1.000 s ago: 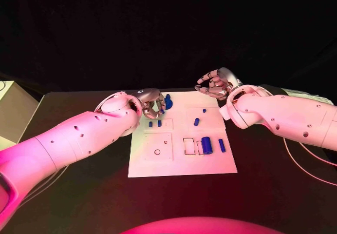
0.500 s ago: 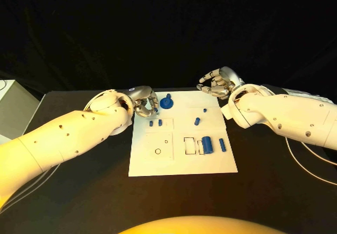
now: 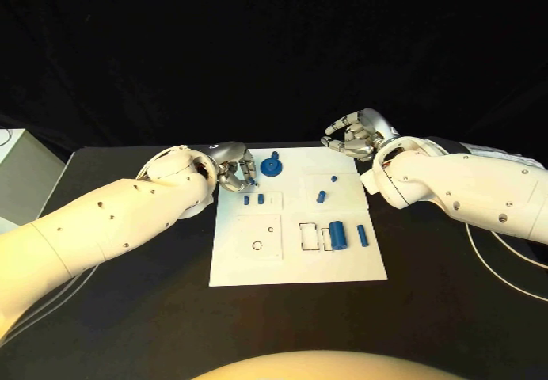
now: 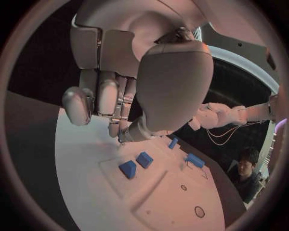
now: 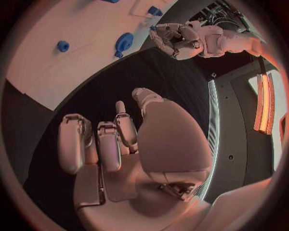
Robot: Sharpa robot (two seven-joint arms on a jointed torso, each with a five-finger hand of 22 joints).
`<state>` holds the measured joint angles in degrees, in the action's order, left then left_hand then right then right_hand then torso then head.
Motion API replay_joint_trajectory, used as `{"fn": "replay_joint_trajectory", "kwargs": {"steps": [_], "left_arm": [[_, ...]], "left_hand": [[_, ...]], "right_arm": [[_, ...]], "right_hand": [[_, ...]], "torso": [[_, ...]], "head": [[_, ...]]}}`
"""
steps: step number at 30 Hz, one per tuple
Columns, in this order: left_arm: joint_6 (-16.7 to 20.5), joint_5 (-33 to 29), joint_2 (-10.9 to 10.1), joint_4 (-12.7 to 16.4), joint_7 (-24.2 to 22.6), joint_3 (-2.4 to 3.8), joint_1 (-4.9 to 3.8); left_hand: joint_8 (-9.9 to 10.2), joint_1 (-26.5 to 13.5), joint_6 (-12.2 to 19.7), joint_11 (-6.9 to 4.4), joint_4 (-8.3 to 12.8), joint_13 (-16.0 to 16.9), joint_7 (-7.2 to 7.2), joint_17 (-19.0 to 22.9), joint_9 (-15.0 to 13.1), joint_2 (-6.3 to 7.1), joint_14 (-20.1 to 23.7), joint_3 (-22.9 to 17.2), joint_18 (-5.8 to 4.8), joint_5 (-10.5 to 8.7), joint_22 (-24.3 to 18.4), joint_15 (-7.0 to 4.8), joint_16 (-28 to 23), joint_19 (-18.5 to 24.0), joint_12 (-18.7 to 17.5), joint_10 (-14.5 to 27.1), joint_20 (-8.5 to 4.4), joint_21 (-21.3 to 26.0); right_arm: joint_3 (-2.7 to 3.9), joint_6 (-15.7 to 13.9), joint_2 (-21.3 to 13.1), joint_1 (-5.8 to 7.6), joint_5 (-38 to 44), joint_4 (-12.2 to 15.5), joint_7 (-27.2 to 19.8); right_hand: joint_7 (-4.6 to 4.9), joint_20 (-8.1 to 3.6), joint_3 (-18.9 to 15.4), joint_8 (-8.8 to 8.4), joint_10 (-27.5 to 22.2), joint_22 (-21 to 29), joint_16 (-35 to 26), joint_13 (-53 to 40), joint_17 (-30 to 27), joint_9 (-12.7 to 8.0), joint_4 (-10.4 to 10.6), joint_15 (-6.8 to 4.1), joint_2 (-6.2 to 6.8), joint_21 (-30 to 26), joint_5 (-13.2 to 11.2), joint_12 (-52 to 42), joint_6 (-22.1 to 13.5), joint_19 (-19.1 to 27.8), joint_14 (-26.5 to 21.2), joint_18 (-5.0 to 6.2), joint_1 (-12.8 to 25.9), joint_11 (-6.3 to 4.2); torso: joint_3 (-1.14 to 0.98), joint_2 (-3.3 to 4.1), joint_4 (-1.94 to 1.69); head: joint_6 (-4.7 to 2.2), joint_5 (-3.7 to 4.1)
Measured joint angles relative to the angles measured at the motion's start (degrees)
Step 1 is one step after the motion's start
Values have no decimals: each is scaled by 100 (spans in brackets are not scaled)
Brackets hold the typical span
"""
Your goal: Assemble the parts on the task board
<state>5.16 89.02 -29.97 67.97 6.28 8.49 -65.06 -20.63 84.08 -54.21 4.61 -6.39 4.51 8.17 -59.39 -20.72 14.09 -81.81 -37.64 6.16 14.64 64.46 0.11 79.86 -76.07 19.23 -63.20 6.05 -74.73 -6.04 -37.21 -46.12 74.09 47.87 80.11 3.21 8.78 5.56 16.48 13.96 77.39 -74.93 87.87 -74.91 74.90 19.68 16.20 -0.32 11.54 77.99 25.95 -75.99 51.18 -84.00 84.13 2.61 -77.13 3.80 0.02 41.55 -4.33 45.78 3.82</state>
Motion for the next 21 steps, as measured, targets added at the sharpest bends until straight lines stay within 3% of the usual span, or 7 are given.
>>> {"fn": "replay_joint_trajectory", "kwargs": {"steps": [21], "left_arm": [[-36,7,181,-212,33,-4,0]], "left_hand": [[2,-23,-18,-13,0,0,21,19,-12,-23,0,0,0,0,-17,0,0,16,-22,-12,16,1]], "right_arm": [[0,0,23,0,3,-1,0]], "right_hand": [[0,0,0,0,0,2,0,0,0,0,0,0,0,0,0,0,0,0,0,0,0,0]], "torso": [[-3,3,4]], "head": [[19,0]]}}
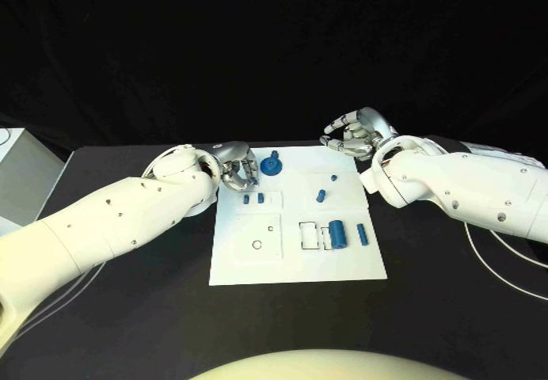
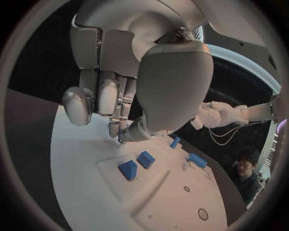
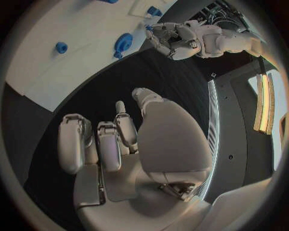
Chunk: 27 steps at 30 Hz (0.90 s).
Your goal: Assemble the parts on the task board
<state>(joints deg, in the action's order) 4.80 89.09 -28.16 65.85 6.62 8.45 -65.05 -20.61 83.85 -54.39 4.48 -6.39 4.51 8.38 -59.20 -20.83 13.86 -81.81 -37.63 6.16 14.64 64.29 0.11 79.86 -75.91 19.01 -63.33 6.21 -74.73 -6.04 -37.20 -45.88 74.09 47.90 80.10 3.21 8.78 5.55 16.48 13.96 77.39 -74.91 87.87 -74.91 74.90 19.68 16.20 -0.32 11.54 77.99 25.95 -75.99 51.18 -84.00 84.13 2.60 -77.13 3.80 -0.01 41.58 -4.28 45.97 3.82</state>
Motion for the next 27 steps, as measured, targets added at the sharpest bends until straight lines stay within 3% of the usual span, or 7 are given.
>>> {"fn": "replay_joint_trajectory", "kwargs": {"steps": [27], "left_arm": [[-199,1,108,-85,34,-29,-15]], "left_hand": [[34,-52,-18,13,1,5,-20,9,-3,7,0,1,0,-28,-24,0,0,4,-59,-29,4,0]], "right_arm": [[0,0,9,0,1,6,0]], "right_hand": [[0,0,40,24,13,-3,0,0,0,3,9,0,2,0,35,0,0,0,0,0,2,-12]], "torso": [[1,-2,-2]], "head": [[35,18]]}}
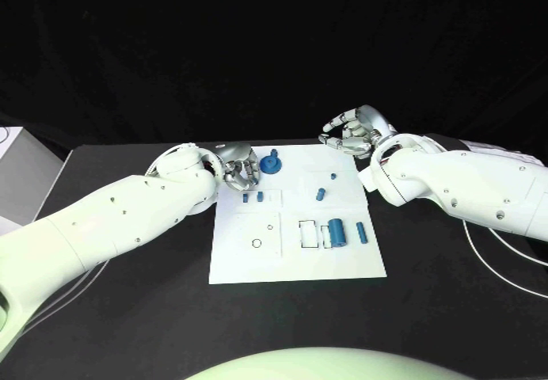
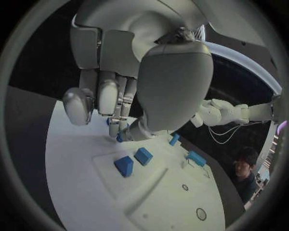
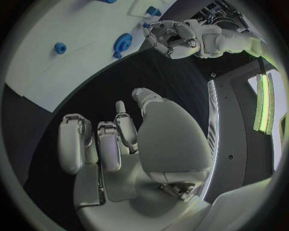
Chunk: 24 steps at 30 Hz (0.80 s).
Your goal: Assemble the parts on the task board
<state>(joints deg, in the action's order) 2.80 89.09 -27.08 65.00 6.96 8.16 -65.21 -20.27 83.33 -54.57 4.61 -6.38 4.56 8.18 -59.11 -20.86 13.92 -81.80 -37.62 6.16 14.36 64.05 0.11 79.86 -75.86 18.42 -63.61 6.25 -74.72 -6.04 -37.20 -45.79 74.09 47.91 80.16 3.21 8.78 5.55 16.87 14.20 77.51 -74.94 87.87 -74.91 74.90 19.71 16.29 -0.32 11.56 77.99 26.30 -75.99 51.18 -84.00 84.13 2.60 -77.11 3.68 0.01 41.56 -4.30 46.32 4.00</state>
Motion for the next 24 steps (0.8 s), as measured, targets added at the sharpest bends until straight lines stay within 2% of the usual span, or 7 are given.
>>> {"fn": "replay_joint_trajectory", "kwargs": {"steps": [12,24], "left_arm": [[4,6,38,-36,18,-19,-7],[0,4,24,-20,18,-29,-8]], "left_hand": [[1,0,1,-20,31,23,-1,5,-9,0,0,31,0,0,-8,0,0,0,-28,-61,0,0],[97,-30,1,4,36,33,-1,45,-11,30,0,104,0,-21,-66,0,0,40,-112,-36,15,44]], "right_arm": [[0,0,4,0,0,8,0],[0,0,3,0,0,8,0]], "right_hand": [[0,0,1,0,9,1,0,0,0,1,0,0,21,0,1,0,0,0,0,0,21,-9],[0,0,1,0,9,2,0,0,0,1,0,0,21,0,1,0,0,0,0,0,21,-8]], "torso": [[2,3,-2],[3,-1,-2]], "head": [[8,9],[21,16]]}}
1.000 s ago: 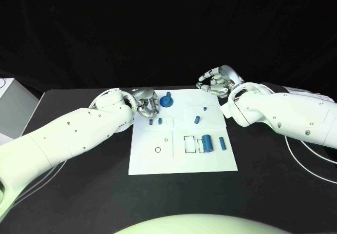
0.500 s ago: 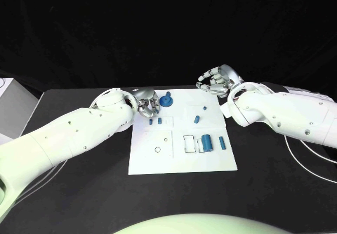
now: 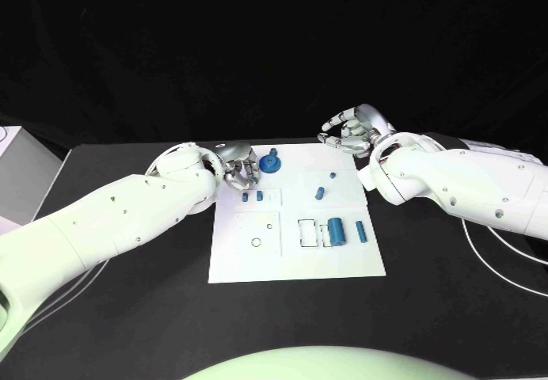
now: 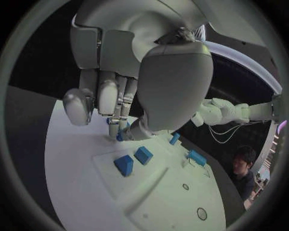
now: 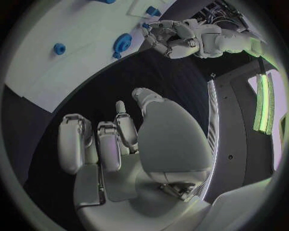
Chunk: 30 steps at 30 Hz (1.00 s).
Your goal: Assemble the parts on the task board
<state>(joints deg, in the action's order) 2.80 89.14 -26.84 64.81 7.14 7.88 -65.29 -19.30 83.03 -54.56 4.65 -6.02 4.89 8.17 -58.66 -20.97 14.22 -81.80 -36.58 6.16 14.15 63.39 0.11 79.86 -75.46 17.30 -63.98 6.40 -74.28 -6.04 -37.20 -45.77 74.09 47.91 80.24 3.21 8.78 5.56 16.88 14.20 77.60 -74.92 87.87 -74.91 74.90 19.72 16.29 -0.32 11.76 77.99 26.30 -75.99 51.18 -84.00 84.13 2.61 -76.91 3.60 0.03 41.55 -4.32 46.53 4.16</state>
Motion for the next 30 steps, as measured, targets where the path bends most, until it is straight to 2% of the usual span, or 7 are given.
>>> {"fn": "replay_joint_trajectory", "kwargs": {"steps": [2,9,20,30], "left_arm": [[-1,0,-14,13,0,-5,4],[-3,-1,-59,33,1,-19,24],[13,-2,-81,52,19,-18,26],[65,-2,-124,60,61,-17,28]], "left_hand": [[82,0,129,9,1,3,6,34,16,0,23,0,0,0,-55,23,0,44,-47,75,6,34],[214,-23,275,67,-6,11,13,64,62,23,53,40,0,-1,-93,53,0,74,-134,235,36,67],[466,-76,605,150,-24,46,-70,107,142,77,112,118,0,-1,-141,112,0,115,-183,440,77,90],[590,-76,767,149,-40,70,-111,121,202,77,114,134,0,-1,-147,113,0,136,-183,480,98,90]], "right_arm": [[0,0,-2,0,0,0,0],[0,0,-11,0,0,2,0],[0,0,-9,0,0,-3,0],[0,13,-22,0,4,-14,11]], "right_hand": [[0,-13,0,0,0,0,0,0,0,0,0,0,0,0,0,0,0,13,0,0,0,0],[0,-22,0,0,0,1,0,0,0,0,0,0,0,0,0,0,0,22,0,0,0,0],[0,-21,0,0,0,2,0,0,0,0,0,0,0,0,0,0,0,22,0,-1,0,0],[-9,-42,2,0,-17,-3,0,0,0,0,-2,0,2,-13,0,41,-22,0,0,0,-2,8]], "torso": [[1,-1,1],[2,-1,7],[5,-1,0],[2,-2,0]], "head": [[1,4],[4,15],[12,25],[15,25]]}}
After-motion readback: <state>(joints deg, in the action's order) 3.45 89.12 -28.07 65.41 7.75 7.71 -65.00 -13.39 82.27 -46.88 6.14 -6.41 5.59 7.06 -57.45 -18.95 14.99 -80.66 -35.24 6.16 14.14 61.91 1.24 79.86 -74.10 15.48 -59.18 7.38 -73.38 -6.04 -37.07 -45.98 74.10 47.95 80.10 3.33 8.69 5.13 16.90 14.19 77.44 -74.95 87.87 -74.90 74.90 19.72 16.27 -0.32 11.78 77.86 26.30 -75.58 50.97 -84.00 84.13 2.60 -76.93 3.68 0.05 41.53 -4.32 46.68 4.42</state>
